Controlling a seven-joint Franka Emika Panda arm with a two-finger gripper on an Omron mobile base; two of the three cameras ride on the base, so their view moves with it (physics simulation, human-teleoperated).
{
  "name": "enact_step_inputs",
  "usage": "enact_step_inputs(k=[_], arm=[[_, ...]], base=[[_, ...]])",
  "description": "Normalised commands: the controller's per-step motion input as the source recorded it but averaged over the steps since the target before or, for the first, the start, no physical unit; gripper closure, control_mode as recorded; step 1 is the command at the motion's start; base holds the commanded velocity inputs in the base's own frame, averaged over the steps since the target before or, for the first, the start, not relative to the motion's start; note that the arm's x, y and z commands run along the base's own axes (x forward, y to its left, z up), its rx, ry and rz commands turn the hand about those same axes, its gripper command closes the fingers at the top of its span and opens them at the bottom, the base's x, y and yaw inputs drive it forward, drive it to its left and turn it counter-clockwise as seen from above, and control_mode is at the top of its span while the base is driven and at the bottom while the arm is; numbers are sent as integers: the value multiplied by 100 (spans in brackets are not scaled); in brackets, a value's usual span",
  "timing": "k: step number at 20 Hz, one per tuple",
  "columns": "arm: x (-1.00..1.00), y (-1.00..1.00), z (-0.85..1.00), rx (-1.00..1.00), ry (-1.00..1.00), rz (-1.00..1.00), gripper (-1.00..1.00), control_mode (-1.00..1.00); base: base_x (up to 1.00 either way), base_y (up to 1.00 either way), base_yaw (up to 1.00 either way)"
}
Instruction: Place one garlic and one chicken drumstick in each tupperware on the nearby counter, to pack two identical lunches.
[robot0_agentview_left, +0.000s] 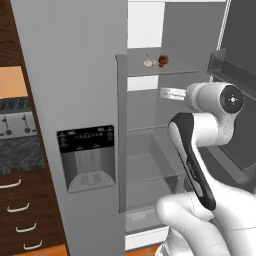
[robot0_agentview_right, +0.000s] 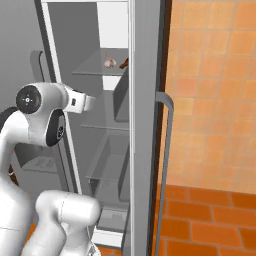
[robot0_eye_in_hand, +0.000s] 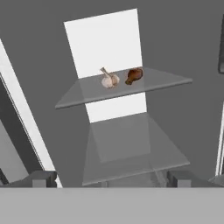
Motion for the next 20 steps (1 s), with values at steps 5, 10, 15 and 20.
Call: enact_step_inputs(k=[5, 10, 15, 20], arm=[[26, -13, 67, 0, 2, 0, -100, -100], [51, -25, 33, -2, 14, -2, -100, -100], [63, -4, 8, -6, 13, -6, -100, -100], [80, -2, -18, -3, 11, -7, -100, -100]], base=[[0, 0, 0], [0, 0, 0], [0, 0, 0], [0, 0, 0]])
